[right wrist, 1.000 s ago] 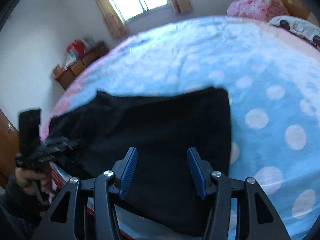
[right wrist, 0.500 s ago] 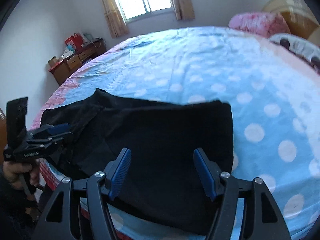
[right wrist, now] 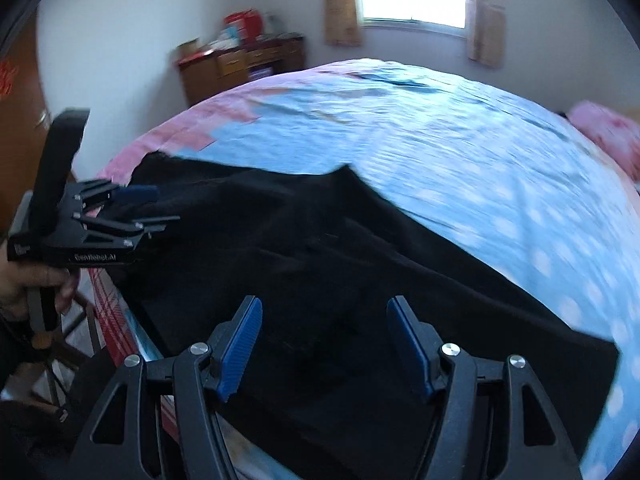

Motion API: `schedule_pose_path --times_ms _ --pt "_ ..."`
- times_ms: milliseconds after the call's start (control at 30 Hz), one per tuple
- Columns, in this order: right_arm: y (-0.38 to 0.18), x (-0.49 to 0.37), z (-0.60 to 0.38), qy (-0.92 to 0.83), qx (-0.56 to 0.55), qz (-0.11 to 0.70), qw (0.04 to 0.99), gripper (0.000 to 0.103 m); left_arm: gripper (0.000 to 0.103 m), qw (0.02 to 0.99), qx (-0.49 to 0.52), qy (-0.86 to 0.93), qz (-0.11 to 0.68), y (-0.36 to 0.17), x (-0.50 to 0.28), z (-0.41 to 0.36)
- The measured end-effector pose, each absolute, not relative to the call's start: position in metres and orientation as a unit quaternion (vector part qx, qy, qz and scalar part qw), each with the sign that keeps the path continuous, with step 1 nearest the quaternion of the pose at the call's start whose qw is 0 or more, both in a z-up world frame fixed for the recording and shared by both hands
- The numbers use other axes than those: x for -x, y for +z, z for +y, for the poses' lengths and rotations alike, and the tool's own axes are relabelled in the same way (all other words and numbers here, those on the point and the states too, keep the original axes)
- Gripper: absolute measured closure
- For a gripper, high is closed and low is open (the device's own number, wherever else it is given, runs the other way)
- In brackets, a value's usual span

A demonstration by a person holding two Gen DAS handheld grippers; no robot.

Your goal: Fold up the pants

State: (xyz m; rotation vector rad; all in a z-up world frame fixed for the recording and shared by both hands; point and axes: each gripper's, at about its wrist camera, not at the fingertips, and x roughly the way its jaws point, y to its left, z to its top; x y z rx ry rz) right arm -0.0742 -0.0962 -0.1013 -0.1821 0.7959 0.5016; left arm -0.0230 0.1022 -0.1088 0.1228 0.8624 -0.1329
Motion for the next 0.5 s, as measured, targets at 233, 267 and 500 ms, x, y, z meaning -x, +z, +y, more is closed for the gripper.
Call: schedule_pose_path --times_ms 233,267,500 --pt "-0.13 0.061 -0.075 0.237 0.113 0.404 0.876 0.035 0.02 0.908 -0.055 -0.025 0.414 -0.107 0.028 0.152" --pt "-0.132 0.062 -0.072 0.238 0.127 0.401 0.876 0.032 0.02 0.909 -0.054 -0.02 0.412 -0.106 0.027 0.158" --pt "-0.13 0.063 -0.074 0.231 0.131 0.407 0.874 0.03 0.02 0.907 -0.047 0.018 0.419 -0.11 0.025 0.202"
